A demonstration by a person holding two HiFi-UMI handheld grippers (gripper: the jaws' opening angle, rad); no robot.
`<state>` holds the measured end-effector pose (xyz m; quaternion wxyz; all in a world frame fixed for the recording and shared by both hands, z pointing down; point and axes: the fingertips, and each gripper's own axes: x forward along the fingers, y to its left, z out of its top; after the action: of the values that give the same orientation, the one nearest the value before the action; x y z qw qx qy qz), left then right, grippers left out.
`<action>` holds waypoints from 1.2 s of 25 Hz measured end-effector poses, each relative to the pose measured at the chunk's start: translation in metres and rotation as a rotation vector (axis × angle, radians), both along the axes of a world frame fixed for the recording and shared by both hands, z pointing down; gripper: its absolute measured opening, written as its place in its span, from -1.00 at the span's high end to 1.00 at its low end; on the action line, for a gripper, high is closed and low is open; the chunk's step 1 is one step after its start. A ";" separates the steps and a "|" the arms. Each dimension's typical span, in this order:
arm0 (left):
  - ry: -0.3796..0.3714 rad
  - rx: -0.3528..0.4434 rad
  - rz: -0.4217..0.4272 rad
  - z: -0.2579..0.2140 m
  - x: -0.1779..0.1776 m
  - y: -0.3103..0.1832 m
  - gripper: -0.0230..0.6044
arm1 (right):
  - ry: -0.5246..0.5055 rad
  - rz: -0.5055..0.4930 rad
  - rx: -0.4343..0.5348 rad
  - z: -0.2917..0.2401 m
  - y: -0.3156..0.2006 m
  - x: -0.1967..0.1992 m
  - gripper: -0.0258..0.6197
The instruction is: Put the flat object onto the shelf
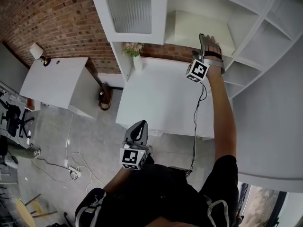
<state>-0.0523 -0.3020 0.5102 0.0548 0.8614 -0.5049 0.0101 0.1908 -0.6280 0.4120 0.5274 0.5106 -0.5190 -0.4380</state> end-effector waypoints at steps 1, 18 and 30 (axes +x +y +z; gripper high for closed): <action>0.002 0.004 0.001 -0.003 0.003 0.005 0.89 | -0.056 -0.020 0.016 -0.005 0.013 -0.003 -0.43; 0.018 0.049 0.038 -0.023 0.061 0.124 0.89 | -1.451 0.006 -0.139 0.084 0.355 0.010 0.82; 0.007 0.056 0.040 -0.033 0.080 0.198 0.89 | -1.638 -0.090 -0.201 0.086 0.505 -0.020 0.83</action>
<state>0.0274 -0.1042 0.4769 0.0321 0.8727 -0.4872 -0.0059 0.1706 -0.1229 0.4982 0.0070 0.5971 -0.7958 0.1008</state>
